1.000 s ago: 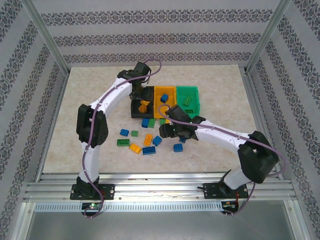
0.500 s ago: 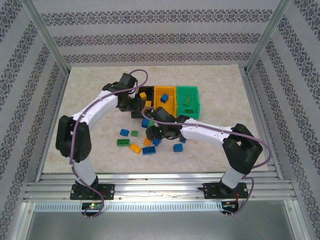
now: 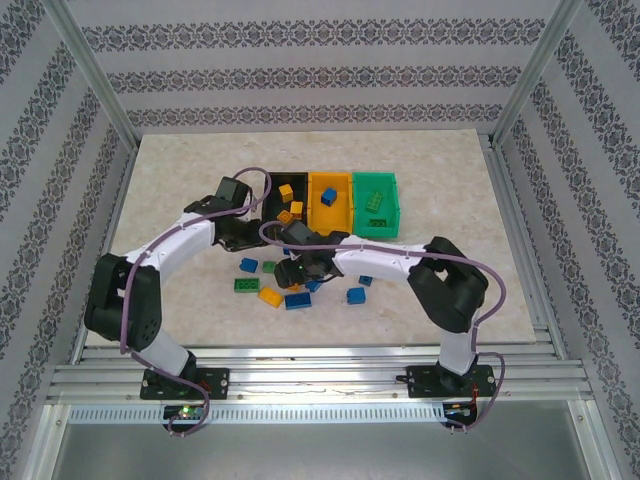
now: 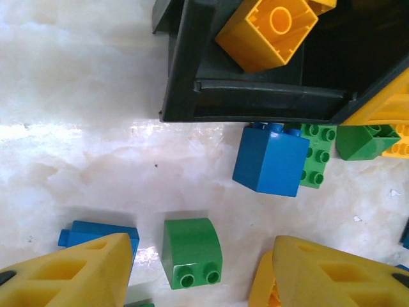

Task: Sort the legos into containers by color
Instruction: Pick up the lego from the bottom-center of the table.

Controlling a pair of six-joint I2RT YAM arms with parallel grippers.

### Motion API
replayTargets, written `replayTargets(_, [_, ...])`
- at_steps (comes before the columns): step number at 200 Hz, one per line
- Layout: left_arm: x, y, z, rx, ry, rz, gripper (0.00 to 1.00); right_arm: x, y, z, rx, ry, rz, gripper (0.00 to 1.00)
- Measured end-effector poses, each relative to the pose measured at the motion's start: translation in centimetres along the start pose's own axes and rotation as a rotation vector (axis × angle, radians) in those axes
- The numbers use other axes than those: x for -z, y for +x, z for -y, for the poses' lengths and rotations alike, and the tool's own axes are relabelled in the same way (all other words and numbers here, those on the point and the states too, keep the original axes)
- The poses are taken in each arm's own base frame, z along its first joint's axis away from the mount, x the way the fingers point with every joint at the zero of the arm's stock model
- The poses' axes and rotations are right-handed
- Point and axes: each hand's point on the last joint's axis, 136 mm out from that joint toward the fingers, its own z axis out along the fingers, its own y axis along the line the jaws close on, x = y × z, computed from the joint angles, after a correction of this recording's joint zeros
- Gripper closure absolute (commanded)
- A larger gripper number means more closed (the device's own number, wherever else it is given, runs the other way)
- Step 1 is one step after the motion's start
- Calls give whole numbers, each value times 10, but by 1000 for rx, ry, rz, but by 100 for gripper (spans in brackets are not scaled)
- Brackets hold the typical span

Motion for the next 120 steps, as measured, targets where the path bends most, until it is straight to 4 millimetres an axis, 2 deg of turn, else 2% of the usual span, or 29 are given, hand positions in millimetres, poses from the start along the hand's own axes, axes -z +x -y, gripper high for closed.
replayTargets(50, [17, -1, 8, -4, 51, 67, 40, -2, 4, 4, -23, 23, -23, 43])
replayTargets(120, [15, 2, 11, -7, 79, 67, 40, 1, 10, 11, -51, 65, -57, 43])
